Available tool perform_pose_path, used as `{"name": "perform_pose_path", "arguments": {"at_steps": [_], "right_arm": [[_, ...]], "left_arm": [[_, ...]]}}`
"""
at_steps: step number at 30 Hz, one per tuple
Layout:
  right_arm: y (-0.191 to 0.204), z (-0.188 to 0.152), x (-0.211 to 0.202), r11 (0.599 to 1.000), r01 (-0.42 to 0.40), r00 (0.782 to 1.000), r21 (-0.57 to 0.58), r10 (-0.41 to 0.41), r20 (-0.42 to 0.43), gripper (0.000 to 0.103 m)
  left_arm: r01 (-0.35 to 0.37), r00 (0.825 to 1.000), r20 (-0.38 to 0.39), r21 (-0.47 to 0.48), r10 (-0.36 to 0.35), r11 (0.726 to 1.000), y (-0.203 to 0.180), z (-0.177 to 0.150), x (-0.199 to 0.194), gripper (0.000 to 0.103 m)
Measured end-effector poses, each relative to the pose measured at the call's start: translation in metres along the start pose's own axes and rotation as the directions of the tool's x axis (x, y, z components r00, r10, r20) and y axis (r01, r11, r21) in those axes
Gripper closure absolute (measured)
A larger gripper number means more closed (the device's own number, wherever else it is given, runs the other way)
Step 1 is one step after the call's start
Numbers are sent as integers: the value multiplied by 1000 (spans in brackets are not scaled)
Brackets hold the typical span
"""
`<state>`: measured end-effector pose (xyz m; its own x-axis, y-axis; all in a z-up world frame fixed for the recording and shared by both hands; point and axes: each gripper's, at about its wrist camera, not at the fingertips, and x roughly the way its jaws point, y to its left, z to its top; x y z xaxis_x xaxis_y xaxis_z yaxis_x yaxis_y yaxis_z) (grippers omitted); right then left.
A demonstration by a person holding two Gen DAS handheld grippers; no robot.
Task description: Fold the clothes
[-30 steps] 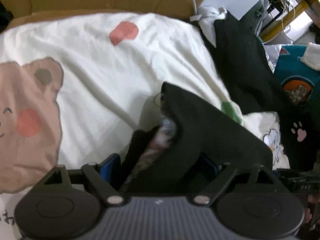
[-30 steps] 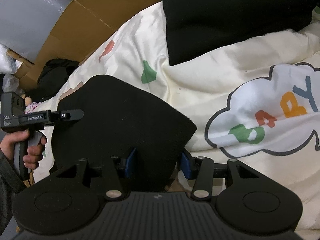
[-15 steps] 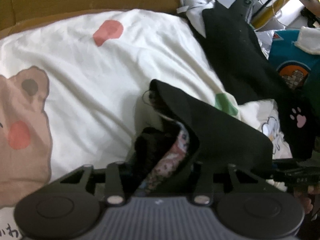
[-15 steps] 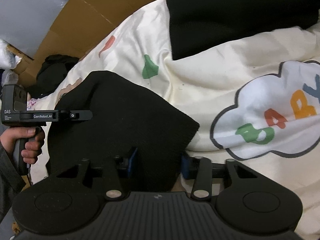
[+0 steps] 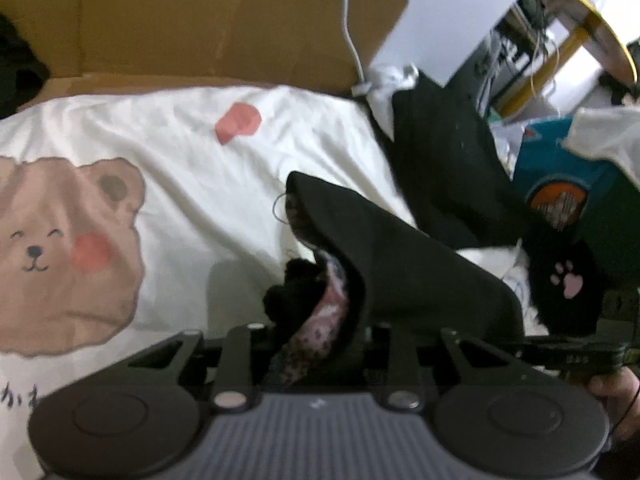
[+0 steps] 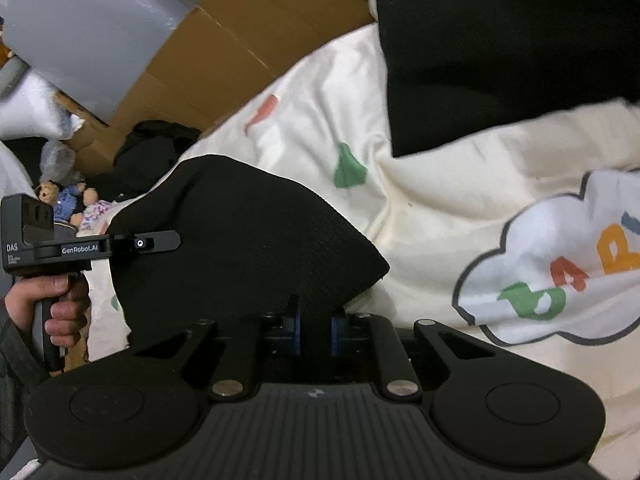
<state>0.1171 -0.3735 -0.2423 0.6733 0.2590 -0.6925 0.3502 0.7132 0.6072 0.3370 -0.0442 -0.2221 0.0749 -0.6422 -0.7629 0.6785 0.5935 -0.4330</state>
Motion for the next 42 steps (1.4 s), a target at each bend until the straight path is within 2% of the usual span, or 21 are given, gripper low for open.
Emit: {"name": "perform_pose_path", "arguments": {"at_steps": [5,13,17,20,28,32,35,42], "right_arm": [[25,11,-18,994,-21,999,-107,24,26,90],[59,16,-44,983,-14,998,-180,25,61,90],[84,24,-66,967,-7,995,-256,31,90,90],[100,28,-77,948,-9,996,-318,38,87,90],[132,36,-119,911,19,992,-412,36,124,90],[152,42,-152,876,44,985,-480,42,168,90],[162,45,-170,859,54,980,-510,52,191,90],[187,52,-213,799,75,973,-597,73,220,91]], "left_arm": [[-2,998,58,-39,4,999,-6,-9,-32,74],[-1,988,152,-73,12,997,-23,-21,-82,74],[29,979,202,-118,-4,993,-28,-28,-105,74],[18,975,224,-131,12,991,-34,-31,-118,74],[35,946,324,-118,5,992,-73,-42,-161,74],[31,935,355,-109,10,994,-91,-46,-175,74],[38,915,404,-105,8,994,-110,-49,-193,74],[32,885,465,-93,15,995,-142,-53,-223,74]]}}
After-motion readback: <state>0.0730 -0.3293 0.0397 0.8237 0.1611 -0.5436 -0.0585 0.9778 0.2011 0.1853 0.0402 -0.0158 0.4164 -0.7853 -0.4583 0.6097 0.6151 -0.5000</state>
